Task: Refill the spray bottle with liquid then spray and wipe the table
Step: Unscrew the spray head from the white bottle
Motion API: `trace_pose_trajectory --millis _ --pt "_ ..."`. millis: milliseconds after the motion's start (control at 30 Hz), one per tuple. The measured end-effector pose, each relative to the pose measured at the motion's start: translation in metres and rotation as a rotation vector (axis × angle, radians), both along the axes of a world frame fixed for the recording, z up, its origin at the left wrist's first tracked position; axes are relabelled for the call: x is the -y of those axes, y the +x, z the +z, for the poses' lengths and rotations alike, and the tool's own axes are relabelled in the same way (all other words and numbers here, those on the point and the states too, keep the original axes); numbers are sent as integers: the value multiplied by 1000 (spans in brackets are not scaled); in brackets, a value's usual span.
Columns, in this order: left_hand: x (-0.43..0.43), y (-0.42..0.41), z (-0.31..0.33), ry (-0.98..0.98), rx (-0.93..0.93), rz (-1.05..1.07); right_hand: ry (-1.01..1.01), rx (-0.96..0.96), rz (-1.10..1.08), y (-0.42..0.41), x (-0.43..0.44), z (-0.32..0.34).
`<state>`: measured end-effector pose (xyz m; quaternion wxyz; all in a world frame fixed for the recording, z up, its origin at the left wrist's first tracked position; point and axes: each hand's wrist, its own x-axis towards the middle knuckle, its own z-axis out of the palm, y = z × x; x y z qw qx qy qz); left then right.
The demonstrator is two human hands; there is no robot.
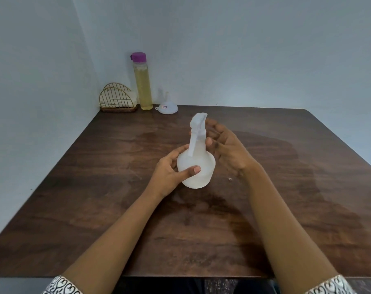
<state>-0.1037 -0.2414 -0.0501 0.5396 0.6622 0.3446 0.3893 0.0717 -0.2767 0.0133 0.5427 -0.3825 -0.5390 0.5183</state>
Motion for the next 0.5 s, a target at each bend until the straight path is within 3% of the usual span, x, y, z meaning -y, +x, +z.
trace_pose_trajectory --millis 100,200,267,367,500 --pt "-2 0 0 -6 2 -12 64 3 -332 -17 9 -7" --pt "-2 1 -1 -16 14 -22 84 248 -610 -38 7 -7" --pt "-1 2 0 -25 25 -22 93 286 -739 -46 6 -5" --pt "0 1 1 -30 26 -25 96 245 -747 -46 6 -3" --pt "1 2 3 -23 29 -27 86 120 -419 -30 13 0"
